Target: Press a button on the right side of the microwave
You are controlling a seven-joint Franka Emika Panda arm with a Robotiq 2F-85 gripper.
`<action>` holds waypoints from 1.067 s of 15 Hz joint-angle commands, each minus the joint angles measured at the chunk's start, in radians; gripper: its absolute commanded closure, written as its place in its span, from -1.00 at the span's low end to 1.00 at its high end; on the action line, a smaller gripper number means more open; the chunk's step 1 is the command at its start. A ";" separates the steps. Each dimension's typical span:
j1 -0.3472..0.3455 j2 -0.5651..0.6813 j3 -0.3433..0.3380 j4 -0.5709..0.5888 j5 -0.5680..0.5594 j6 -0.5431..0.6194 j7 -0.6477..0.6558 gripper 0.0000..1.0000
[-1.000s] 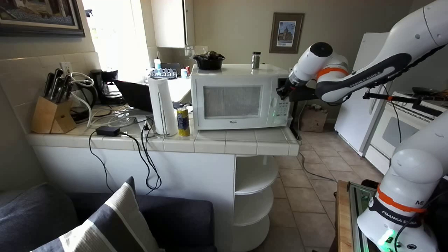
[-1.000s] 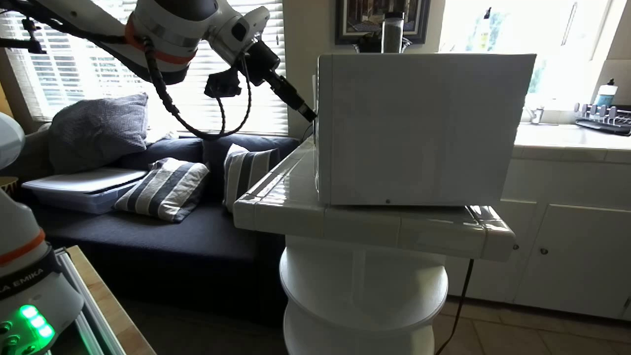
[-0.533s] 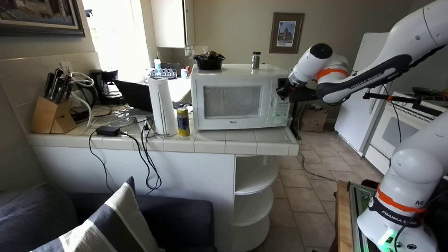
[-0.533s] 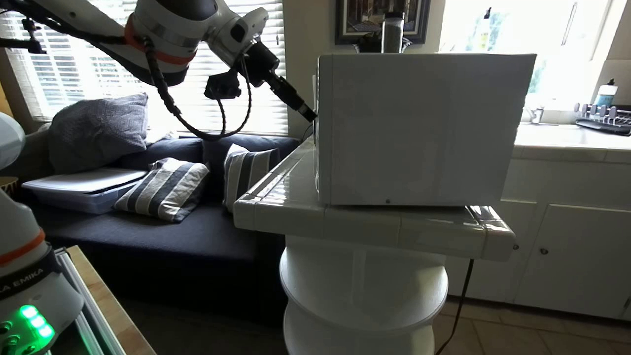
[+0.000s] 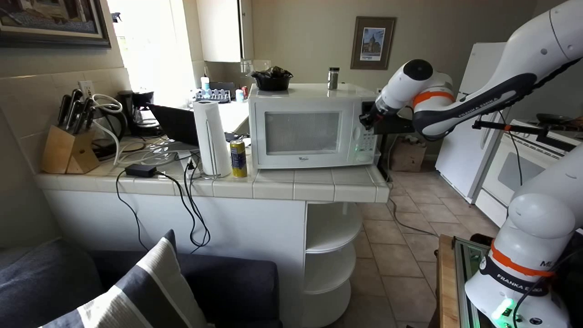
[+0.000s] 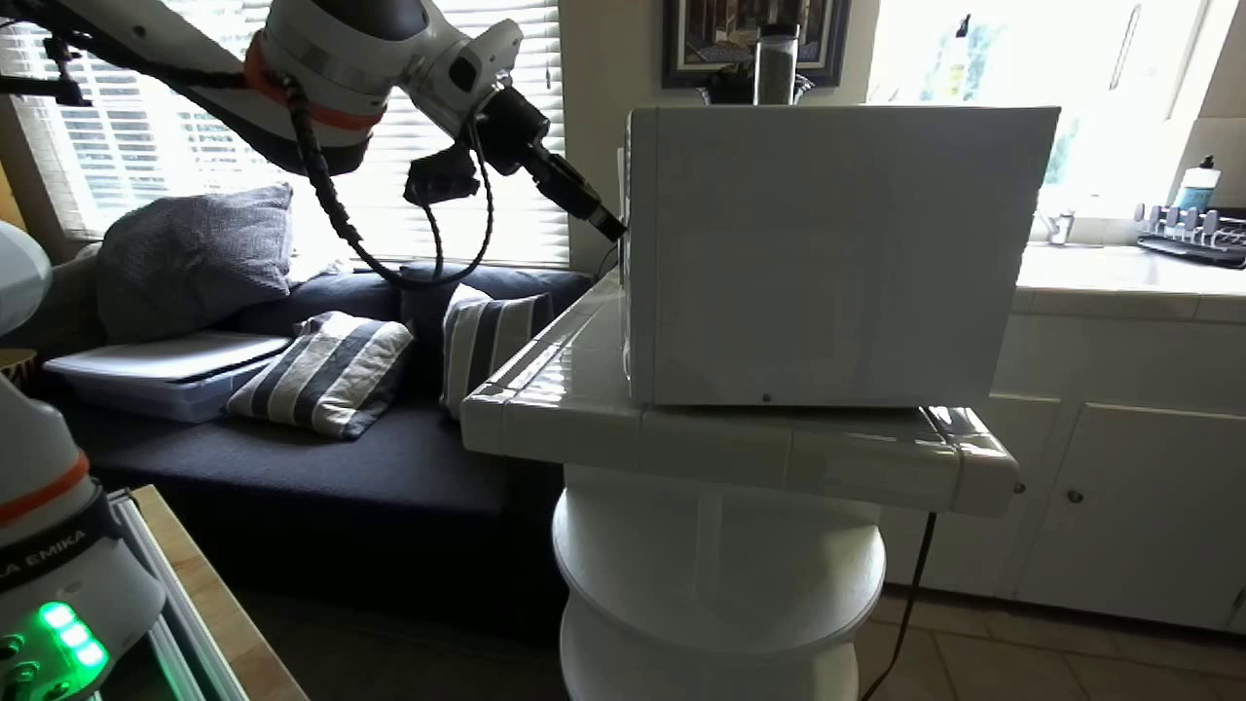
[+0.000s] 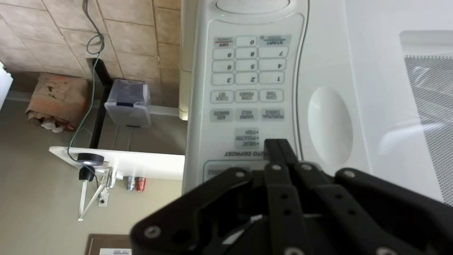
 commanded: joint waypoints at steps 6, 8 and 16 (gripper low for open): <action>-0.005 0.049 -0.018 0.051 -0.015 0.001 0.032 1.00; 0.104 0.018 -0.100 0.013 0.118 -0.002 -0.115 1.00; 0.248 -0.124 -0.134 0.013 0.768 -0.335 -0.722 1.00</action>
